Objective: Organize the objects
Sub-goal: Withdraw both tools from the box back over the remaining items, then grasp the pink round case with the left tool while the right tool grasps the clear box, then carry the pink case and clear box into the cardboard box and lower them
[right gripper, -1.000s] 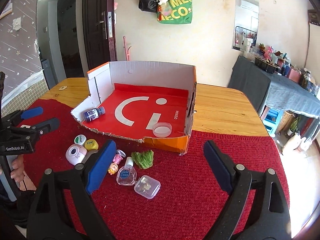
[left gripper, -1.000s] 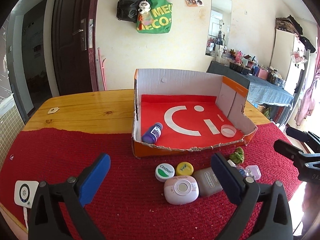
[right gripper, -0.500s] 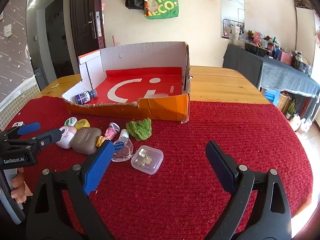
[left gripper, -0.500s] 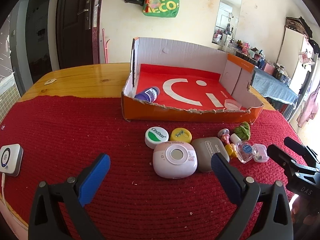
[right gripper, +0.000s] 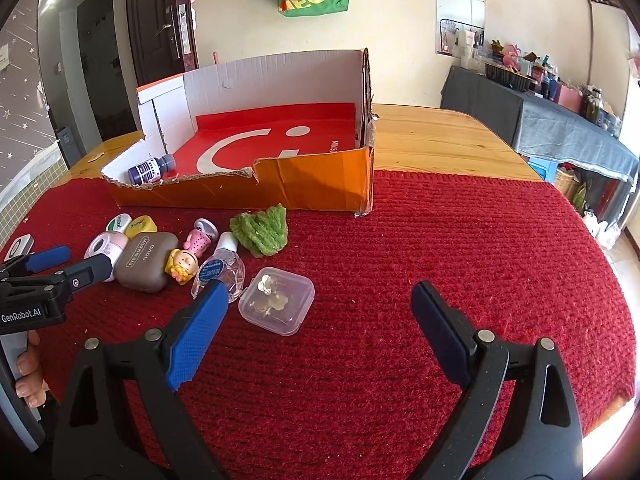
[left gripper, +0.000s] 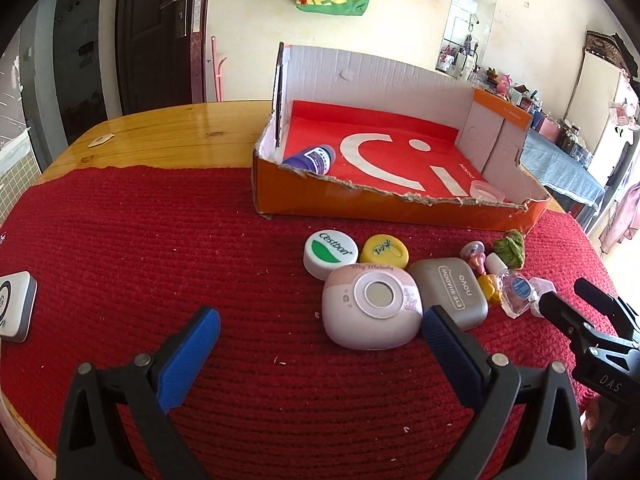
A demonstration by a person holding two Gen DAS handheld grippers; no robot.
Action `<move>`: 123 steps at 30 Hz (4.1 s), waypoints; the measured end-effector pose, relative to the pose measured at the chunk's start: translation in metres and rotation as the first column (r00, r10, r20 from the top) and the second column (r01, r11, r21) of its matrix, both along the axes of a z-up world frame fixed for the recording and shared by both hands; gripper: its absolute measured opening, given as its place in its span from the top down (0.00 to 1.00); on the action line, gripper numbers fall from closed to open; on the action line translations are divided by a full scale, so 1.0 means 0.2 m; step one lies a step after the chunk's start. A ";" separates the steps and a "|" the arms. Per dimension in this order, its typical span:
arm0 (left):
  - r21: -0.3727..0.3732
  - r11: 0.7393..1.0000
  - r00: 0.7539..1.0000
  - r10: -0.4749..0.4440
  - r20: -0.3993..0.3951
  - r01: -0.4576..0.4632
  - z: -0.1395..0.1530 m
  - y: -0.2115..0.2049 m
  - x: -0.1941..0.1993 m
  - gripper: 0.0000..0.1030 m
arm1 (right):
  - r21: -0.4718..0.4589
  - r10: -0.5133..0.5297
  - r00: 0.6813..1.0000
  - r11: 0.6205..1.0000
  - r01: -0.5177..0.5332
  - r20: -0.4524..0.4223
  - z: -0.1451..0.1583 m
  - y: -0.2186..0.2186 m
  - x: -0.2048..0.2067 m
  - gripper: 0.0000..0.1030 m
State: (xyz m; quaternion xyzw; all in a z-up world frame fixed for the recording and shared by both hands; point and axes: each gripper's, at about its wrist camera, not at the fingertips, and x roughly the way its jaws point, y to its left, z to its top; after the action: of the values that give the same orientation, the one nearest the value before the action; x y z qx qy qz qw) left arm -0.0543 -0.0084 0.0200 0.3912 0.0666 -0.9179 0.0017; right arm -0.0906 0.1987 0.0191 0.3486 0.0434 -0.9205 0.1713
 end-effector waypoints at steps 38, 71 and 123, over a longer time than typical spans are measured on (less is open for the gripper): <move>-0.035 0.997 0.997 -0.070 0.034 0.072 -0.01 0.05 -0.04 0.24 | 0.050 0.026 0.999 0.998 -0.027 0.031 -0.04 -0.04 -0.04 0.28; 0.008 0.988 0.987 -0.154 -0.055 0.155 0.13 0.08 0.06 0.47 | -0.010 0.122 0.992 0.992 -0.122 -0.006 0.06 -0.05 0.02 0.60; -0.028 0.839 0.828 -0.530 0.181 0.543 0.17 0.18 -0.65 0.47 | 0.062 0.470 0.855 0.868 -0.493 0.217 0.12 -0.51 -0.62 0.60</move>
State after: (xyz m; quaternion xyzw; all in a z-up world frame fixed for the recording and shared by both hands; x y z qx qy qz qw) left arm -0.1842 0.0280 0.0532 0.4689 -0.0821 -0.8474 -0.2353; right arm -0.2149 0.0967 0.0423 0.4244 0.1654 -0.8054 0.3793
